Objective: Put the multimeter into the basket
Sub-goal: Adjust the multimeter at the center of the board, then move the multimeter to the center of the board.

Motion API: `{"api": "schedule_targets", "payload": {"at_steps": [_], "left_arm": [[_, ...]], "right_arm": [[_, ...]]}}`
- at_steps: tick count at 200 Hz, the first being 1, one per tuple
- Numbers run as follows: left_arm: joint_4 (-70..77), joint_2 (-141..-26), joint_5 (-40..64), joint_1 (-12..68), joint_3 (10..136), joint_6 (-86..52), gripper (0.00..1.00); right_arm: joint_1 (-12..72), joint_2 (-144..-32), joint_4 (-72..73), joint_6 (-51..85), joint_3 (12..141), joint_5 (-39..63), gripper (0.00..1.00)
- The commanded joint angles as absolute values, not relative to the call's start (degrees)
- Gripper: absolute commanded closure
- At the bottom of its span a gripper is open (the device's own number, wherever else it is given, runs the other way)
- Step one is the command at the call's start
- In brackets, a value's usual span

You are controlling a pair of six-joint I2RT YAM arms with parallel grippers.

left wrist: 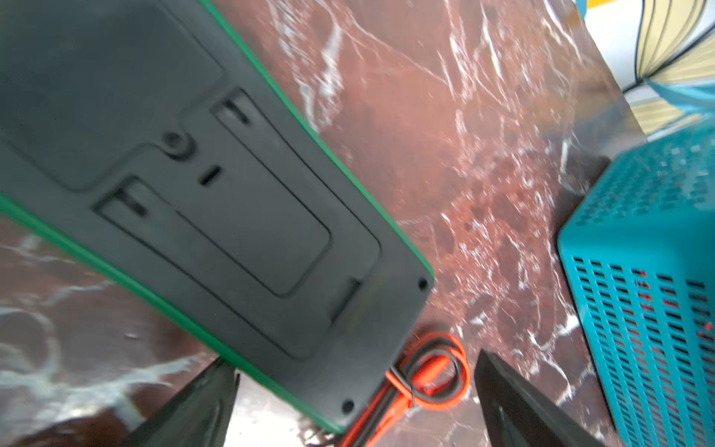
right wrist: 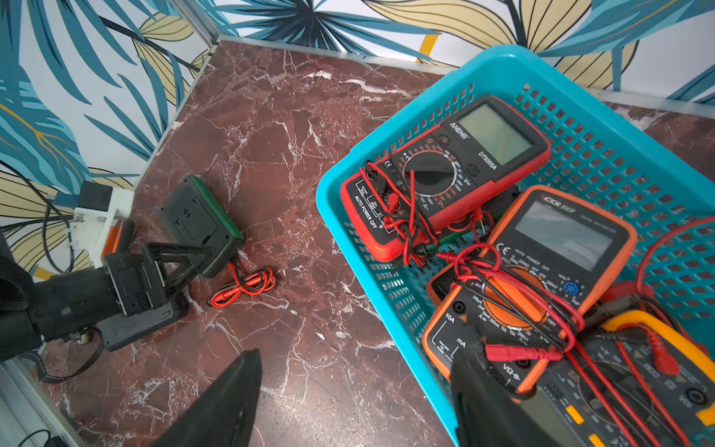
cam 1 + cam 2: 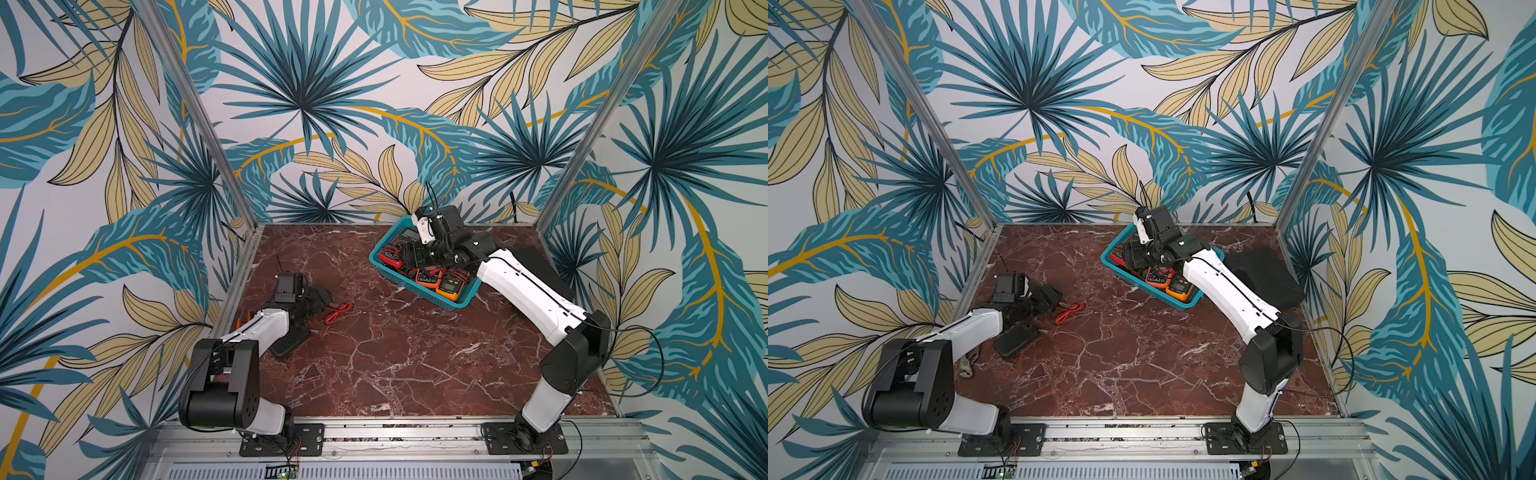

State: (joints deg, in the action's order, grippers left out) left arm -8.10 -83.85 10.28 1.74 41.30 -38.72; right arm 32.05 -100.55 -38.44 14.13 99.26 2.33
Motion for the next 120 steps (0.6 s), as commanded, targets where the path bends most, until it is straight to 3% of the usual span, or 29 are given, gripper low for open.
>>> {"api": "schedule_targets", "payload": {"at_steps": [1, 45, 75, 120], "left_arm": [[-13.41, -79.45, 6.71, 1.77, 41.67, -38.95, 0.00], [-25.36, -62.83, -5.06, -0.81, 38.22, -44.35, 0.00], [-28.50, -51.62, -10.37, -6.83, 34.03, -46.68, 0.00], [-27.60, -50.29, -3.79, -19.26, 29.56, -42.38, 0.00]], "right_arm": [[32.51, -97.99, -38.94, 15.00, 96.80, 1.23, 0.21], [32.77, -95.11, -36.88, 15.02, 92.28, 0.70, 0.21], [33.02, -93.50, -35.58, 14.88, 89.20, 0.22, 0.21], [33.31, -92.47, -34.19, 14.78, 86.92, 0.08, 0.21]]}}
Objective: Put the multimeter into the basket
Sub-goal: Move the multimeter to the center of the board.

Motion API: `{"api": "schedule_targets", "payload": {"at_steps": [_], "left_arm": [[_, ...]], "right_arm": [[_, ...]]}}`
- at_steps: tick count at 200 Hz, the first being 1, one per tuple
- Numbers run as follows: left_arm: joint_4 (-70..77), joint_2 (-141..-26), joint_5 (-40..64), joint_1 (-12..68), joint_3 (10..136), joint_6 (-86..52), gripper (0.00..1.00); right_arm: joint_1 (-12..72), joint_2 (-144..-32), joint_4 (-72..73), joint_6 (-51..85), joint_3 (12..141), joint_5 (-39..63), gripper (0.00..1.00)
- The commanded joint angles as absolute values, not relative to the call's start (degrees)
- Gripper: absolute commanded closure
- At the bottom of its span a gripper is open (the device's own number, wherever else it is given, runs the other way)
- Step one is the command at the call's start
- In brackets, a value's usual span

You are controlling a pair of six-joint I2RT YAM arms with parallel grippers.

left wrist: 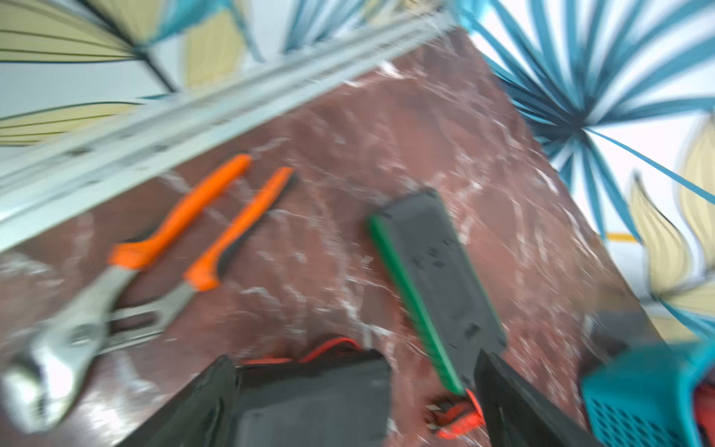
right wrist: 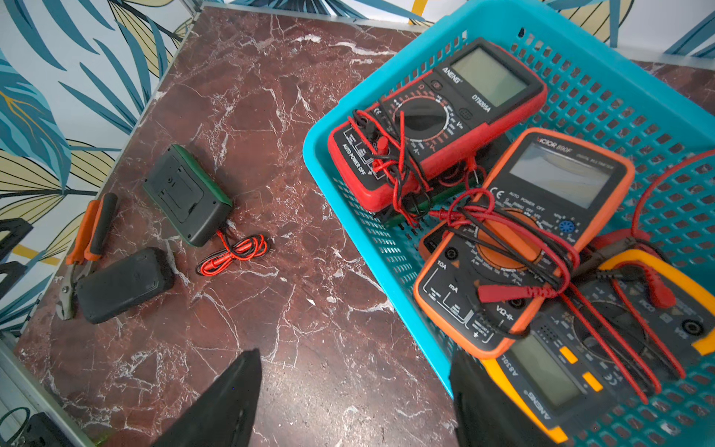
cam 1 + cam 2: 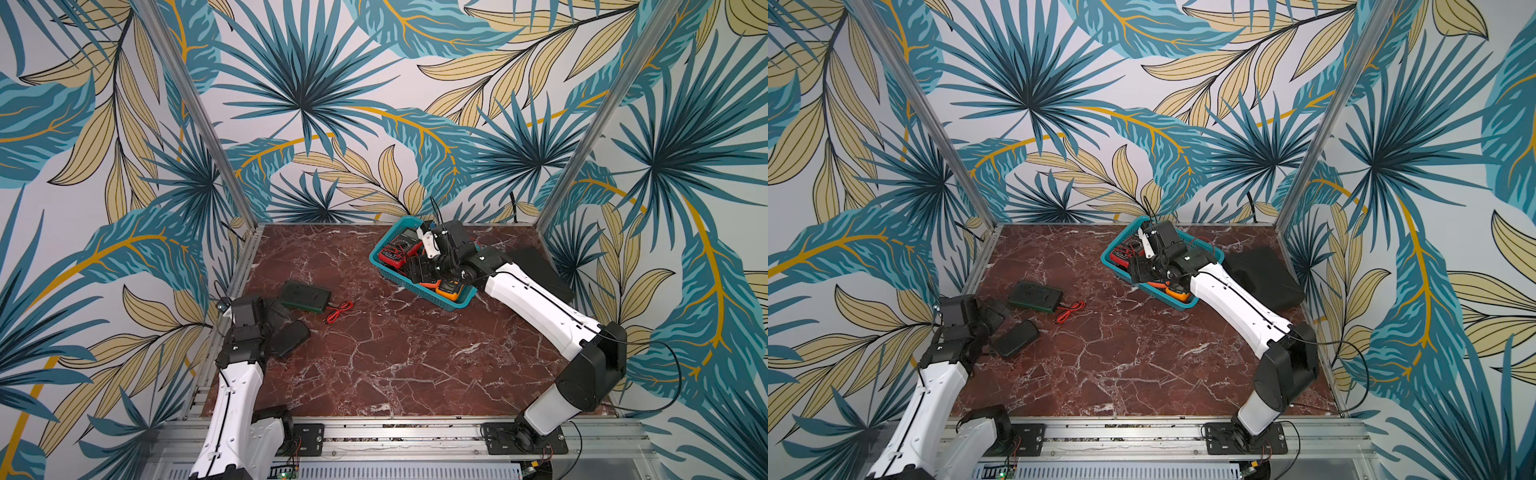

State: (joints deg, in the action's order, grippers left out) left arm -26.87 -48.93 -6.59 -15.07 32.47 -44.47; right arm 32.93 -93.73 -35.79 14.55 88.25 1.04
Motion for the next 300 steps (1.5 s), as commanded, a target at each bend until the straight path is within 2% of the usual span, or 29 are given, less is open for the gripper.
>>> {"api": "schedule_targets", "payload": {"at_steps": [1, 21, 84, 133, 160, 198, 232, 300], "left_arm": [[-27.46, -50.42, -3.74, -19.48, 29.46, -42.33, 0.00], [-22.69, -54.07, 3.51, -22.20, 26.82, -41.96, 0.00], [-11.59, -63.65, 20.52, -21.91, 24.15, -41.25, 0.00], [-7.68, -64.36, 21.60, -13.87, 25.10, -42.12, 0.00], [-2.30, -68.51, 23.16, -10.05, 26.52, -42.94, 0.00], [3.19, -75.75, 24.30, -3.88, 30.33, -42.88, 0.00], [13.26, -81.50, 29.75, -2.26, 32.41, -45.82, 0.00], [26.27, -90.45, 34.33, 0.53, 37.49, -52.37, 0.00]], "right_arm": [[33.31, -92.47, -34.19, 14.82, 86.92, 0.09, 0.21], [33.56, -92.21, -34.10, 14.93, 86.67, 0.06, 0.21], [34.26, -92.03, -34.54, 15.78, 86.49, -1.04, 0.21], [34.87, -92.76, -34.50, 15.82, 87.20, -0.53, 0.25], [35.46, -94.01, -33.87, 15.06, 86.78, 0.50, 0.25], [37.59, -96.24, -28.59, 10.30, 82.63, 7.01, 0.27], [39.95, -100.20, -22.33, 7.28, 78.32, 11.21, 0.27], [45.68, -109.04, -22.50, 3.98, 83.63, 7.89, 0.25]]}}
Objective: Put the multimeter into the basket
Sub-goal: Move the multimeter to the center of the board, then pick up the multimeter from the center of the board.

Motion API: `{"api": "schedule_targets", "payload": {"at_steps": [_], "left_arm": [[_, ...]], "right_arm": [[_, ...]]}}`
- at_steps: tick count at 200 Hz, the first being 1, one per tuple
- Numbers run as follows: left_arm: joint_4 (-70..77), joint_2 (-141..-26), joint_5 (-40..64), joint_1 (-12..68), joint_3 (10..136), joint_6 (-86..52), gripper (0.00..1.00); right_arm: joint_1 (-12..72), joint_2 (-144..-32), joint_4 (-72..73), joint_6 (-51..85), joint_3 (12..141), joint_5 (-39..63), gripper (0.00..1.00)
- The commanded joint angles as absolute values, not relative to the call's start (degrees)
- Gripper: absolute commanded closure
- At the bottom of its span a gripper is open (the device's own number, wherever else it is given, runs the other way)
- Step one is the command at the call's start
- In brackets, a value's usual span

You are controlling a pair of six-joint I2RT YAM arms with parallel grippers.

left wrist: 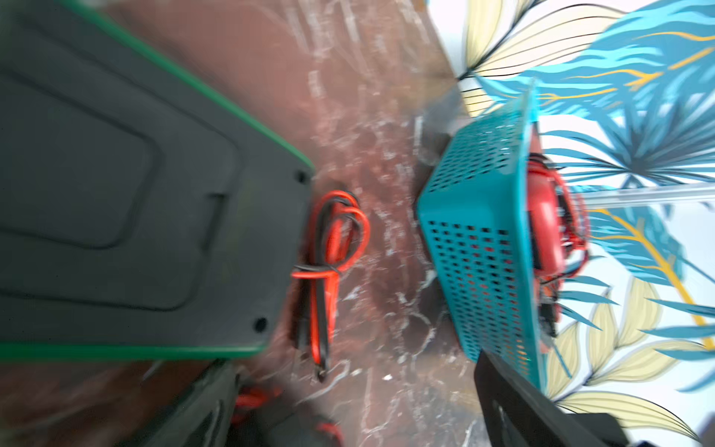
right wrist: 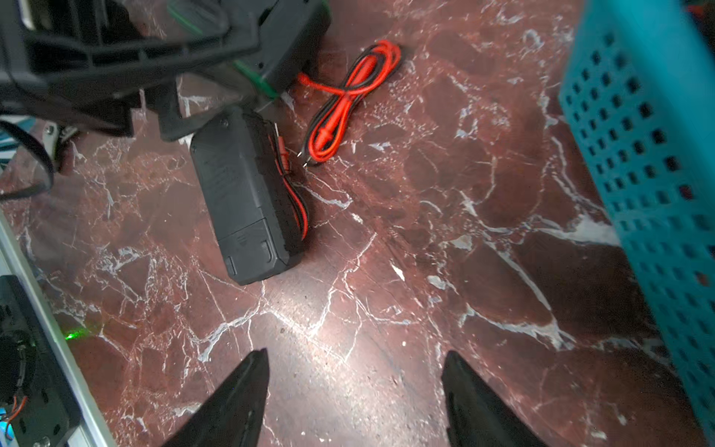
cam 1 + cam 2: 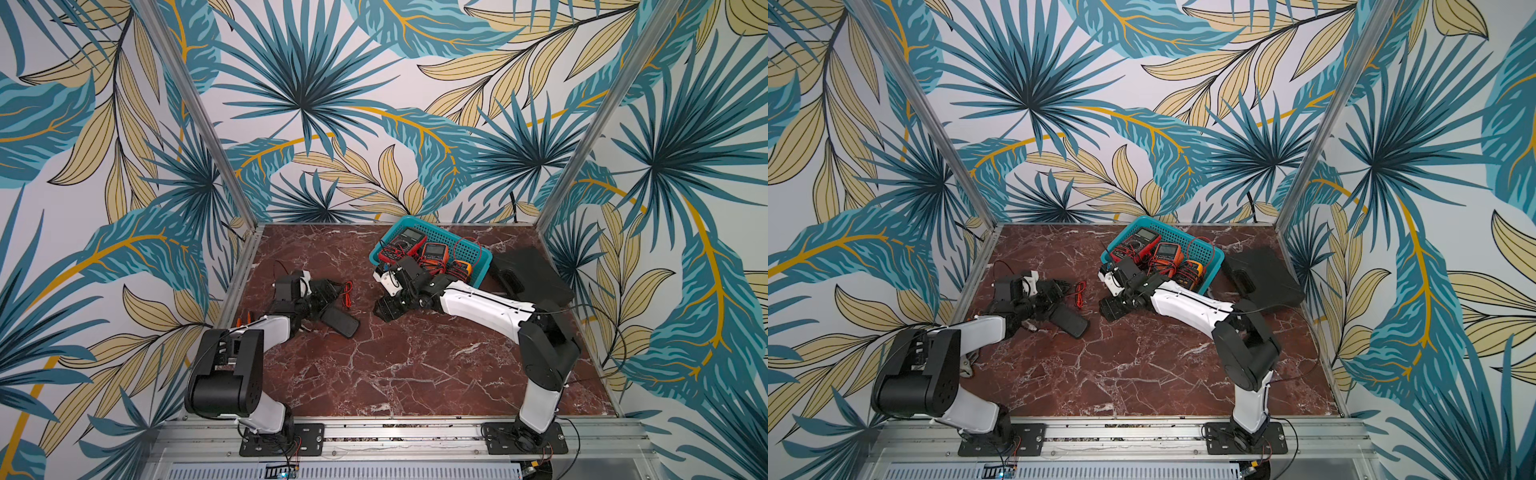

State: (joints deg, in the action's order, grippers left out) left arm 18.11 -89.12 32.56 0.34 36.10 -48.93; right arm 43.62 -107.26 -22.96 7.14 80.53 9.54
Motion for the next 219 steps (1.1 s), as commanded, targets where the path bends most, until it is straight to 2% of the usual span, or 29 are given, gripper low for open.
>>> {"api": "schedule_targets", "payload": {"at_steps": [1, 49, 84, 102, 138, 190, 219], "left_arm": [[26.36, -90.45, 34.22, 0.48, 37.47, -52.47, 0.00], [32.18, -88.01, 29.55, -2.99, 31.17, -59.21, 0.00], [32.06, -79.92, 26.75, -7.42, 24.49, -61.63, 0.00], [24.89, -73.26, 22.89, -8.66, 23.30, -59.93, 0.00], [7.48, -60.38, 12.02, -9.42, 23.99, -55.03, 0.00], [-5.77, -48.74, 0.09, -9.90, 24.25, -52.05, 0.00], [-9.70, -45.41, -2.96, -9.93, 24.33, -50.26, 0.00]], "right_arm": [[45.69, -109.14, -22.68, 3.88, 83.83, 7.77, 0.25], [50.82, -113.75, -25.22, 1.24, 89.22, 2.11, 0.20], [53.91, -118.22, -25.88, -0.39, 93.21, -2.26, 0.12], [55.13, -121.31, -27.30, -1.78, 96.36, -4.52, 0.01], [57.59, -127.06, -30.40, -4.82, 103.11, -9.71, 0.01], [58.98, -135.17, -34.59, -6.28, 113.08, -13.49, 0.01], [58.97, -139.04, -36.31, -6.35, 118.20, -13.07, 0.04]]}}
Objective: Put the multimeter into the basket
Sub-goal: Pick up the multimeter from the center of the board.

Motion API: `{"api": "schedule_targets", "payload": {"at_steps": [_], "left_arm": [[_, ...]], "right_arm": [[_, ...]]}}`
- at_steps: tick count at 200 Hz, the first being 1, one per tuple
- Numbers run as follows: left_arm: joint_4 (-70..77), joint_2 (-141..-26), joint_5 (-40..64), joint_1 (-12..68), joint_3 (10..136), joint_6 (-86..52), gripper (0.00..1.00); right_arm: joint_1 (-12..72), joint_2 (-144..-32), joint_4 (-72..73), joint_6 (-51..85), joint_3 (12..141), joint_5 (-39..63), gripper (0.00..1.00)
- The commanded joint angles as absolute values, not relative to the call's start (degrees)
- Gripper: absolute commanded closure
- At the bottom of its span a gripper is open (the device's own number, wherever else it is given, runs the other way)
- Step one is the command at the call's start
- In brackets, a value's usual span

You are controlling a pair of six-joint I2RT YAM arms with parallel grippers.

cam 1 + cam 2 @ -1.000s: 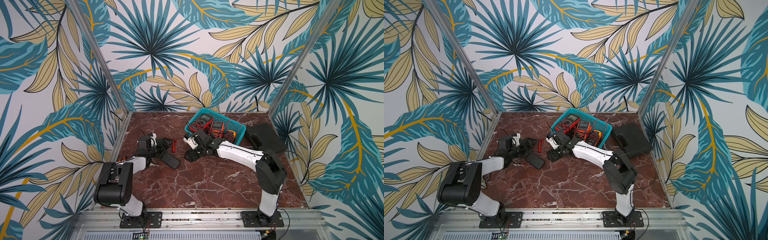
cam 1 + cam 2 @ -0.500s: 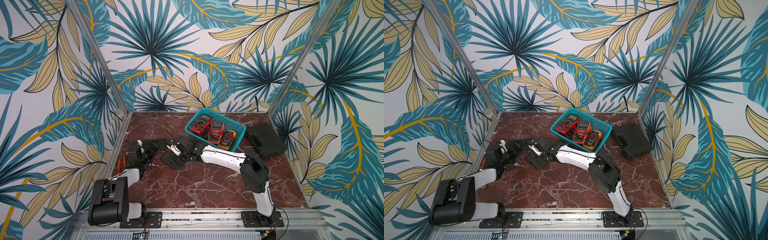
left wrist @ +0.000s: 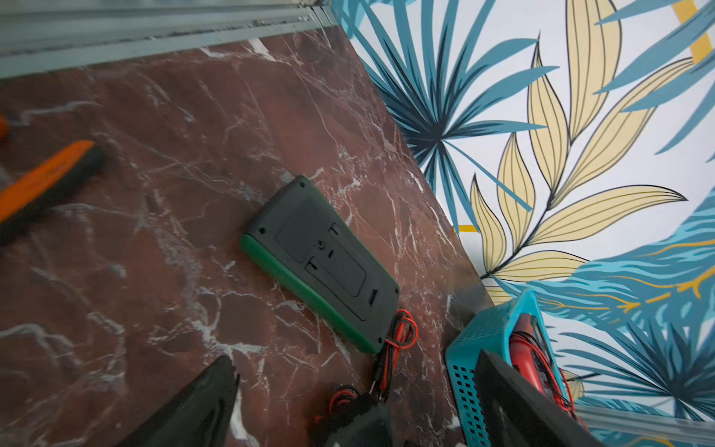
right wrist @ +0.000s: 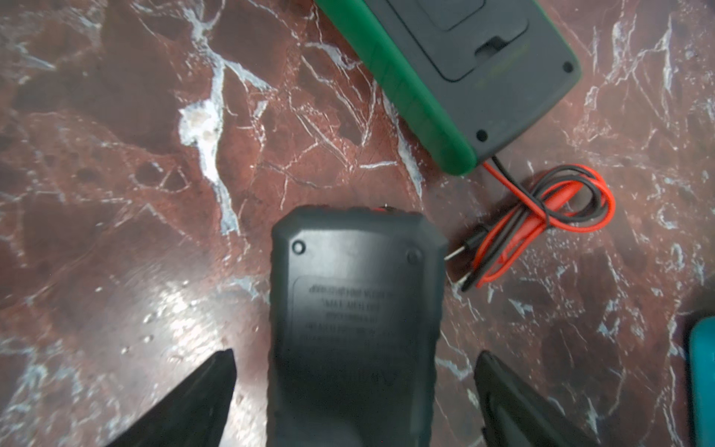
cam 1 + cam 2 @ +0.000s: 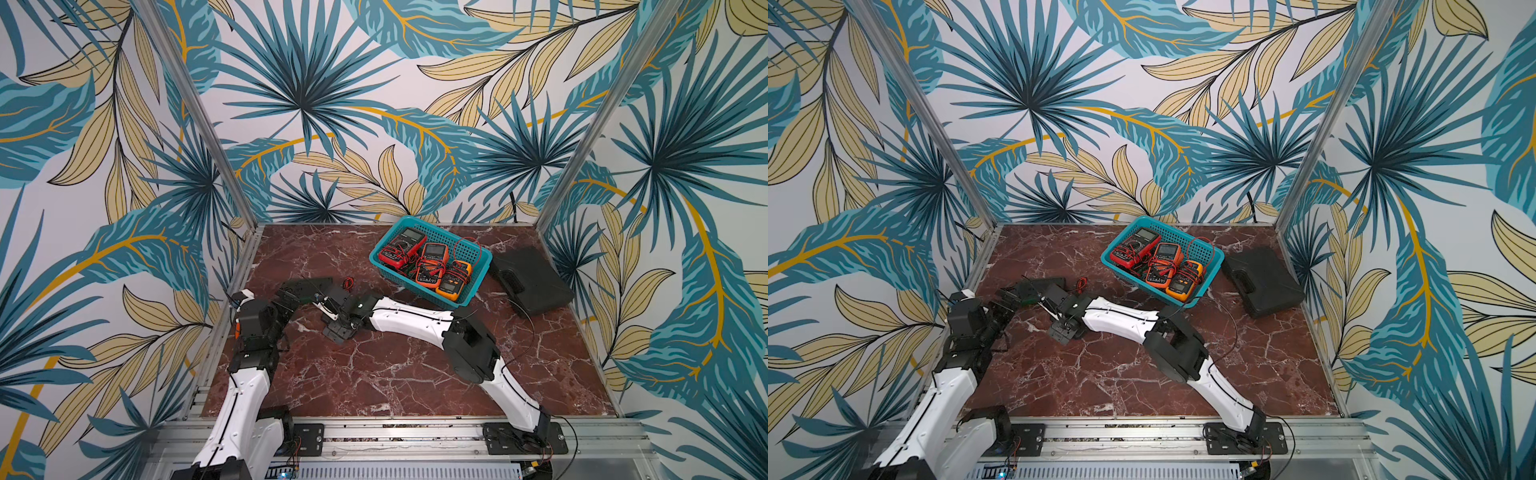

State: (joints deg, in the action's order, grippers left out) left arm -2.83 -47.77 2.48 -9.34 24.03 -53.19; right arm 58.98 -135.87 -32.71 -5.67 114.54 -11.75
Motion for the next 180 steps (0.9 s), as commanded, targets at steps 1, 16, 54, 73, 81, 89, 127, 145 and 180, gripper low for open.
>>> {"api": "schedule_targets", "payload": {"at_steps": [1, 16, 54, 73, 81, 89, 127, 145, 180], "left_arm": [[-9.77, -45.38, -2.93, -9.89, 24.34, -50.22, 0.00], [-10.46, -45.01, -2.97, -9.92, 24.35, -49.68, 0.00], [-10.48, -45.98, -2.07, -9.94, 24.42, -48.53, 0.00], [-10.33, -46.27, -1.68, -9.92, 24.61, -47.85, 0.00], [-10.32, -46.32, -1.49, -9.93, 24.76, -47.43, 0.00], [-10.31, -46.24, -1.04, -9.93, 24.99, -46.75, 0.00], [-9.72, -45.23, 3.77, -9.90, 26.45, -42.16, 0.00], [-6.61, -43.83, 9.62, -9.98, 25.91, -39.95, 0.00], [3.32, -42.82, 21.82, -9.79, 24.91, -39.54, 0.00]], "right_arm": [[58.97, -139.17, -36.39, -6.38, 118.34, -13.04, 0.04], [59.00, -141.18, -37.61, -6.08, 121.25, -13.19, 0.08], [58.97, -142.85, -38.92, -4.83, 124.81, -14.83, 0.34], [58.98, -141.49, -39.18, -4.27, 124.72, -16.42, 0.48], [58.97, -140.52, -39.28, -4.04, 124.31, -17.43, 0.53], [58.97, -139.30, -39.29, -3.60, 123.60, -18.43, 0.58], [57.98, -129.48, -38.53, 1.12, 118.27, -19.77, 0.66], [57.28, -122.83, -35.63, 3.48, 112.70, -19.40, 0.67], [54.14, -110.65, -30.90, 8.27, 103.13, -17.05, 0.69]]}}
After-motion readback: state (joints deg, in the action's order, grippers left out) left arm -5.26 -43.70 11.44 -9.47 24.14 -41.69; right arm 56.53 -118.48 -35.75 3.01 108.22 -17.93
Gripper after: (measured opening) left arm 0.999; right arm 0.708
